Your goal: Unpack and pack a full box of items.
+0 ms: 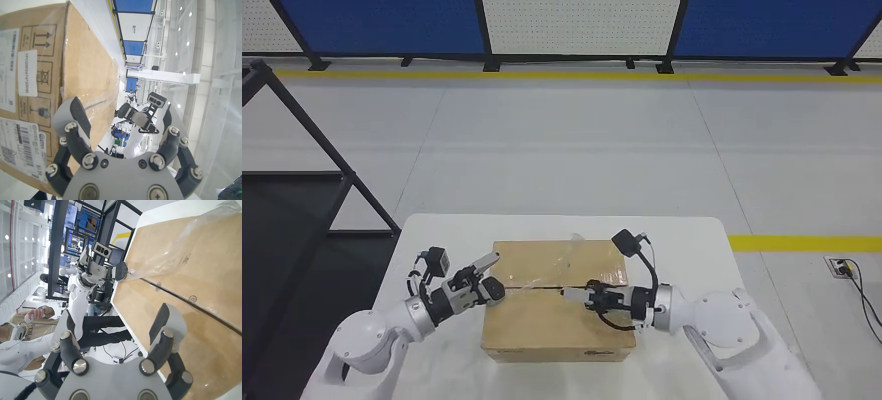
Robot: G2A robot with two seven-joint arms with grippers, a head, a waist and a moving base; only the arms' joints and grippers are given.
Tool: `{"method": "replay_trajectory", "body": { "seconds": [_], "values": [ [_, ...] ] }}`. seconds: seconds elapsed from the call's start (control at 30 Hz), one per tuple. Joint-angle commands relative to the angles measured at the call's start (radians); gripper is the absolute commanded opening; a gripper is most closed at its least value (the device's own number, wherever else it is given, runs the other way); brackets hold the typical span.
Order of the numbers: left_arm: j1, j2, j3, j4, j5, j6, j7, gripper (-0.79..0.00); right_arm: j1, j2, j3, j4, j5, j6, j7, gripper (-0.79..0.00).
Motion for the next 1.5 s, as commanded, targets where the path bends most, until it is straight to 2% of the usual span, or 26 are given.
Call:
{"method": "replay_trajectory", "body": {
  "seconds": [0.0, 0.37, 0.5, 0.7, 0.9, 1.27, 1.47],
  "values": [
    [0.005, 0.002, -0.005, -0.008, -0.004, -0.001, -0.003, 0.000, -0.001, 0.000, 0.001, 0.001, 0.001, -0.006, 0.000, 0.000],
    [0.008, 0.003, -0.007, -0.012, -0.005, -0.001, -0.005, 0.000, -0.001, 0.000, 0.001, 0.001, 0.001, -0.006, 0.000, 0.000],
    [0.017, 0.002, -0.012, -0.025, -0.027, -0.016, 0.014, 0.000, 0.000, -0.006, -0.010, 0.007, 0.009, 0.014, -0.064, 0.000],
    [0.006, 0.004, -0.017, -0.022, -0.048, -0.026, 0.027, 0.000, 0.067, -0.030, -0.063, 0.030, 0.044, 0.061, -0.137, 0.000],
    [-0.018, 0.004, 0.001, 0.005, -0.047, -0.015, 0.040, 0.000, 0.154, -0.054, -0.119, 0.081, 0.049, 0.183, -0.175, 0.000],
    [-0.066, 0.005, 0.044, 0.076, -0.040, -0.008, 0.020, 0.000, 0.342, -0.100, -0.215, 0.206, 0.024, 0.527, -0.200, 0.000],
    [-0.074, 0.006, 0.055, 0.089, -0.051, -0.014, 0.015, 0.000, 0.342, -0.100, -0.215, 0.206, 0.024, 0.527, -0.200, 0.000]
  ]
}}
